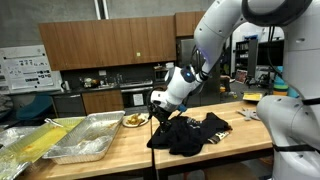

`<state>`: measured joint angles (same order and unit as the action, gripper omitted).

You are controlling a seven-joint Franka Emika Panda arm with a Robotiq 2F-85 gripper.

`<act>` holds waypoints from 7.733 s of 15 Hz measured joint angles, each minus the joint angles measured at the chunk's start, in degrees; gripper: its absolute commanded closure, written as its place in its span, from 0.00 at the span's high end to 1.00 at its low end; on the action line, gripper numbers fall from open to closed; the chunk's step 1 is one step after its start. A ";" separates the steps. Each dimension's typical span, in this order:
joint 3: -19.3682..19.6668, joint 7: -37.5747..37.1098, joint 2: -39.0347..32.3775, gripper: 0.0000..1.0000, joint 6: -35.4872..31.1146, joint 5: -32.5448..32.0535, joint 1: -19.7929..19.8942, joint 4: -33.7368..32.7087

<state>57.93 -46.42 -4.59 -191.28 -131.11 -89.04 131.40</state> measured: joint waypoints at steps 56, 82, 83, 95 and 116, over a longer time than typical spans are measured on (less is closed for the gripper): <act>27.99 -13.76 -27.89 0.00 0.99 19.12 -10.35 -3.98; 47.88 -45.39 -56.52 1.00 2.12 25.15 -30.39 14.06; 47.61 -44.35 -55.65 1.00 5.45 29.27 -31.81 13.85; 22.40 -95.16 -39.32 1.00 48.56 8.17 -23.36 3.13; -46.44 -102.69 -16.31 1.00 104.48 -12.44 35.66 -1.19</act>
<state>11.49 -149.11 -20.90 -86.80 -143.55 -53.38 130.21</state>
